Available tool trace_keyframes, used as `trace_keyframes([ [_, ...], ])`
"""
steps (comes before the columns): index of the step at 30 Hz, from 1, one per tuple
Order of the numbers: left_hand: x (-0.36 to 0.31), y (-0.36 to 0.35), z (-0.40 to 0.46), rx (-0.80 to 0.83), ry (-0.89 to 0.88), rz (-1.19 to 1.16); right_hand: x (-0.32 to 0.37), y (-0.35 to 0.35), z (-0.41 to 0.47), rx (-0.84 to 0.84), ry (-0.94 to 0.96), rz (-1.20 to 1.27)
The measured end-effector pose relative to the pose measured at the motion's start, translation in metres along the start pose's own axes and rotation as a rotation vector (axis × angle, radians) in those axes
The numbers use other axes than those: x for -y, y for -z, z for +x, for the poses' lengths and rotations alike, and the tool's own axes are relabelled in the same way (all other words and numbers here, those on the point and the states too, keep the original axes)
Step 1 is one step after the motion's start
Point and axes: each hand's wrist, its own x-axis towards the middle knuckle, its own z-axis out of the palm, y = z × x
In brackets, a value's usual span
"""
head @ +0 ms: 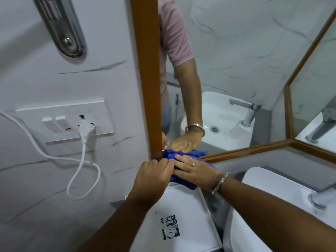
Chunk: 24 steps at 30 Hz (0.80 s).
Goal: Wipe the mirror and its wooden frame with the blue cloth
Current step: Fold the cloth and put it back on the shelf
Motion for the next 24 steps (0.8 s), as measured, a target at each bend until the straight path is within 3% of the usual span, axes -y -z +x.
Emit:
trace_keyframes([
  [3,-0.009,-0.004,0.017,-0.002,-0.034,-0.003,0.005,-0.003,-0.003,-0.273,-0.245,0.067],
  [6,-0.009,-0.007,0.038,-0.037,-0.082,0.059,0.018,-0.006,-0.010,-0.462,-0.679,0.196],
  [9,-0.008,-0.007,0.050,-0.035,-0.178,0.136,0.035,-0.007,-0.016,-0.427,-1.179,0.389],
  [11,-0.007,-0.007,0.050,-0.007,-0.229,0.157,0.043,-0.006,-0.021,-0.294,-1.340,0.457],
  [13,-0.005,-0.004,0.049,0.044,-0.248,0.171,0.046,-0.004,-0.025,-0.095,-1.368,0.429],
  [15,-0.004,-0.003,0.042,0.076,-0.274,0.188,0.046,0.001,-0.030,-0.005,-1.262,0.449],
  [19,0.004,0.008,0.008,0.131,-0.299,0.113,0.045,0.020,-0.042,0.094,-1.018,0.800],
  [22,0.017,0.021,-0.023,0.356,-0.233,-0.054,0.053,0.041,-0.047,0.211,-0.884,0.946],
  [24,0.022,0.025,-0.038,0.581,-0.083,-0.171,0.061,0.054,-0.044,0.246,-0.807,0.971],
])
